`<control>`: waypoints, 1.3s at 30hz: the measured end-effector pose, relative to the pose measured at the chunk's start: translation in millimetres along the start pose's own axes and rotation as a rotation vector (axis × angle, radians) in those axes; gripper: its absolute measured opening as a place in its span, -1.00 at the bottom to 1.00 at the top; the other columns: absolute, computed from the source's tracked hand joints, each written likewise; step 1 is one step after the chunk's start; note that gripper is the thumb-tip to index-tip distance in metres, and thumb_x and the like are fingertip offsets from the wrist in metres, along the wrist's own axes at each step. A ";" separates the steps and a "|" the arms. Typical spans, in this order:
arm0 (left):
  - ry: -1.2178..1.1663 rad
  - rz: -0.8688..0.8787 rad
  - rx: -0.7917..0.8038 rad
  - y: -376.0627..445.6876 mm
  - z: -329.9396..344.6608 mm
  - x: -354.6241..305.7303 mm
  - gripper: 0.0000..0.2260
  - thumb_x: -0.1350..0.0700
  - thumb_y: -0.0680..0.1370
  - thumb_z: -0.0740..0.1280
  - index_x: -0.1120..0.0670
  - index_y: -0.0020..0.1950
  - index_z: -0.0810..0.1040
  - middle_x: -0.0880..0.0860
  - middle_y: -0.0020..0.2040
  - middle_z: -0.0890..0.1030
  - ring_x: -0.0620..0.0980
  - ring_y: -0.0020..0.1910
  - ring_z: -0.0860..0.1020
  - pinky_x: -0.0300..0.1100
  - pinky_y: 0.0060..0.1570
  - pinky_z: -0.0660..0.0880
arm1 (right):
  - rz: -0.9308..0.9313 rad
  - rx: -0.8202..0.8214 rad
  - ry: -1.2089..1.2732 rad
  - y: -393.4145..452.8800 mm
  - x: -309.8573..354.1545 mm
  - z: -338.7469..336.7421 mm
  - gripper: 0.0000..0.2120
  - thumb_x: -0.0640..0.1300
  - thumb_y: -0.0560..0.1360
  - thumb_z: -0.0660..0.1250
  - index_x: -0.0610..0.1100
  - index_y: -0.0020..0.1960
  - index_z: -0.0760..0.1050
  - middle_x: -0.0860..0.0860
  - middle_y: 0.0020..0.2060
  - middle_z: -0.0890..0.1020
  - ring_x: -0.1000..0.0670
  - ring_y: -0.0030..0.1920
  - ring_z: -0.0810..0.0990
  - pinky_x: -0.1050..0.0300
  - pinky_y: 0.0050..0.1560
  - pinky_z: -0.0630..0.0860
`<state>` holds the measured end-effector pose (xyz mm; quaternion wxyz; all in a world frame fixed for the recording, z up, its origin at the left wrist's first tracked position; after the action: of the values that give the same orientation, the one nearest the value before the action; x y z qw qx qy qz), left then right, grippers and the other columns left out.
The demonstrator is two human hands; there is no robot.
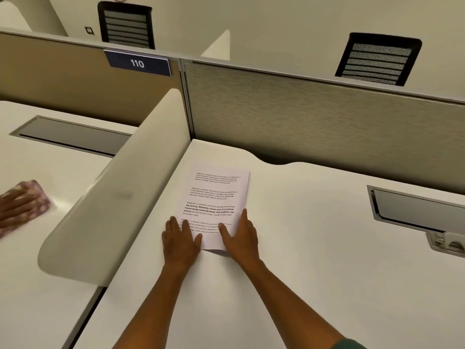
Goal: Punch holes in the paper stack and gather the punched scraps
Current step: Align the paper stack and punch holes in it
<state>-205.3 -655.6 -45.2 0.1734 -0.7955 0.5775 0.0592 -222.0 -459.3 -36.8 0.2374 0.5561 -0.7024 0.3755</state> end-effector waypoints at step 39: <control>-0.342 -0.109 0.002 -14.5 -20.3 9.7 -0.33 -0.14 0.57 0.33 0.19 0.55 0.23 0.18 0.47 0.41 0.20 0.45 0.38 0.05 0.40 0.35 | 0.419 -0.099 0.548 11.8 -86.5 -43.4 -0.88 -0.25 0.38 0.51 -0.12 -0.10 0.65 -0.09 -0.07 0.71 -0.14 -0.08 0.68 -0.11 0.07 0.63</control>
<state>-190.6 -667.3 -26.1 0.2729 -0.8039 0.4955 0.1837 -213.7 -371.6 -78.7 0.3613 0.2663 -0.7290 0.5169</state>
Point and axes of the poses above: each hand's wrist, its own y-axis towards the middle knuckle, its own z-axis out of the palm, x = y × z, the point moved 10 cm from there along y, towards the middle knuckle
